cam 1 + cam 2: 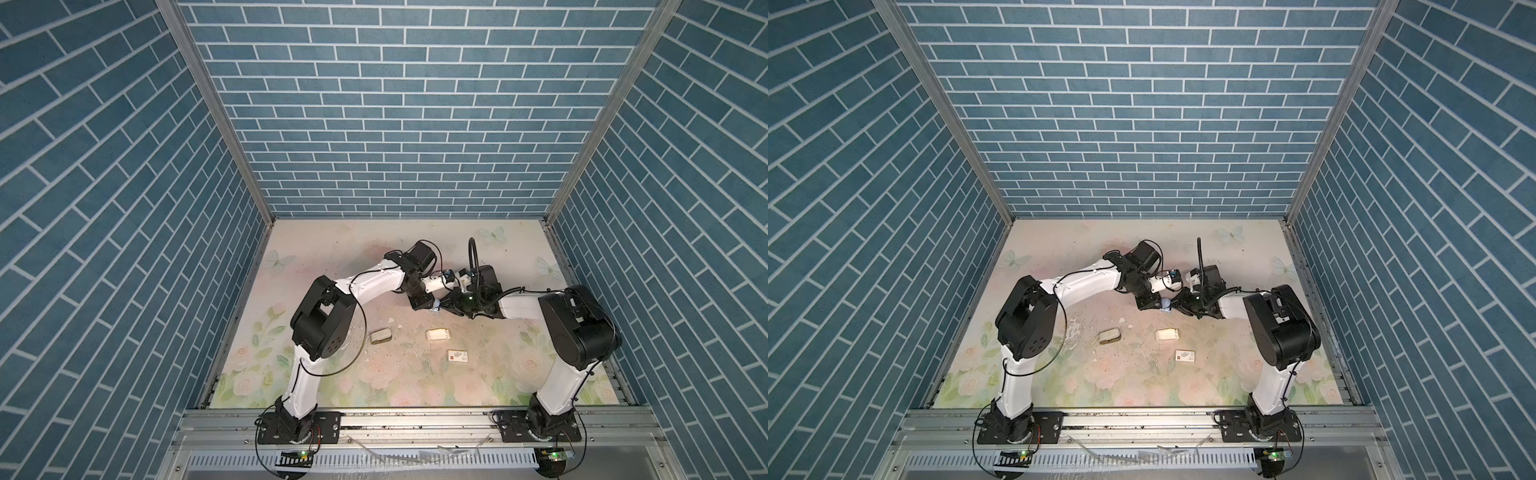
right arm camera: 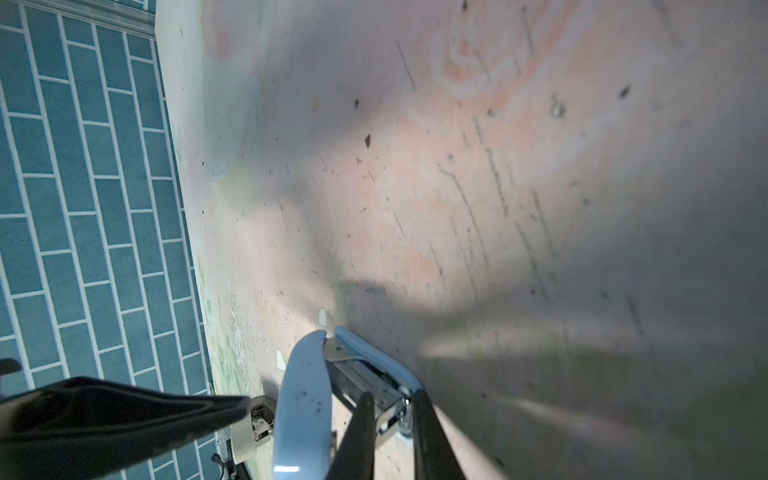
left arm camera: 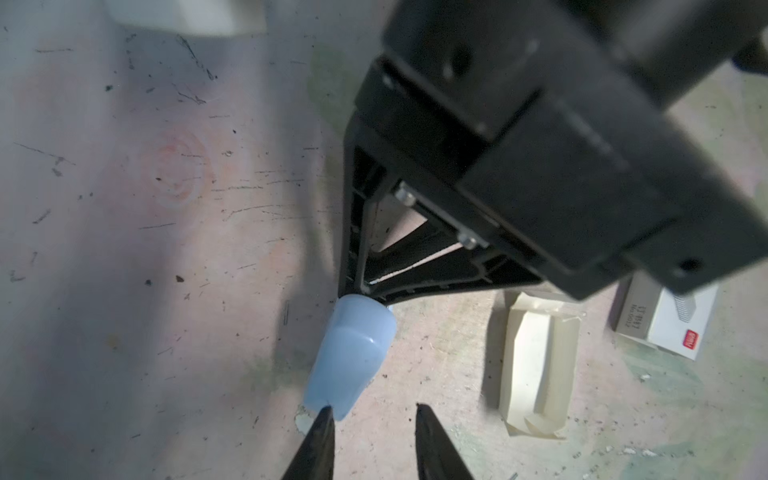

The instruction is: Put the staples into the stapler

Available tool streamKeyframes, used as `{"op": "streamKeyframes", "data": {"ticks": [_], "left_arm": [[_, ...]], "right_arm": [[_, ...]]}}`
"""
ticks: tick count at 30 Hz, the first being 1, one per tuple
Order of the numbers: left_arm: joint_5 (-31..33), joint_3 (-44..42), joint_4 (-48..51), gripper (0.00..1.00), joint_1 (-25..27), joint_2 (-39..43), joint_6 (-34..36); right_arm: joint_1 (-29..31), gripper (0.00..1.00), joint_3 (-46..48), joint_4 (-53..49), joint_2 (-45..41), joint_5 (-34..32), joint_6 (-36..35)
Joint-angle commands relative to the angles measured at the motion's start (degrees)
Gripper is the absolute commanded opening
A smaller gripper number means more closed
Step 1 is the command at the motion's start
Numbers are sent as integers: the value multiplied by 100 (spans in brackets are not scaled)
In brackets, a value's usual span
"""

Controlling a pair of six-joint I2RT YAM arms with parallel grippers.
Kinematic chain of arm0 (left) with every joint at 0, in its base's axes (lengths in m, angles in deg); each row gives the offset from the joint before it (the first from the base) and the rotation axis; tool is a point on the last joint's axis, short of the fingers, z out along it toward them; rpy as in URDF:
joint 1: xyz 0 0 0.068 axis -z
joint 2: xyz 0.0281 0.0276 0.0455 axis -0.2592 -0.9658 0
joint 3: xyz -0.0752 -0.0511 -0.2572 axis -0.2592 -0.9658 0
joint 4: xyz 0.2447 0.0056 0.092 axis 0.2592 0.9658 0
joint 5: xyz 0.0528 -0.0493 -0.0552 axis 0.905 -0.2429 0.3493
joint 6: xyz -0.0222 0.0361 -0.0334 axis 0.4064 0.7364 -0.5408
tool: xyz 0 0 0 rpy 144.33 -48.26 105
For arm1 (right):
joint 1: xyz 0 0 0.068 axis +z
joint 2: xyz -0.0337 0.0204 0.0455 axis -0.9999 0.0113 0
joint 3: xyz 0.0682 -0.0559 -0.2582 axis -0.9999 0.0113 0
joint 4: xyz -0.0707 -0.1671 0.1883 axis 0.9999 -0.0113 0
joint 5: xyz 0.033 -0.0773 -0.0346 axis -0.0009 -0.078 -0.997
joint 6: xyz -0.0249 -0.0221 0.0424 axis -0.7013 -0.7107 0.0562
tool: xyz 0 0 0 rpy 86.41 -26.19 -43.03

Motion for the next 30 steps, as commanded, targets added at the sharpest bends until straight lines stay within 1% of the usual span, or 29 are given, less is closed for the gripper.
{"op": "streamKeyframes", "data": {"ticks": [1, 11, 15, 19, 25, 30], "left_arm": [[25, 142, 113, 35, 38, -121, 10], [-77, 249, 125, 35, 41, -104, 31], [-104, 300, 133, 35, 38, -94, 43], [-104, 291, 134, 36, 38, -95, 56], [-106, 274, 112, 35, 38, -112, 47], [-129, 300, 100, 35, 38, -143, 44]], "right_arm": [[-51, 18, 99, 158, -107, 28, 112], [-62, 15, 51, 200, -50, 383, 17], [-70, 15, -5, -119, -108, 260, -132], [-95, 15, -1, -155, -126, 118, -111], [-127, 17, 11, -10, -107, -3, 24], [-167, 18, 35, 169, -92, 104, 144]]}}
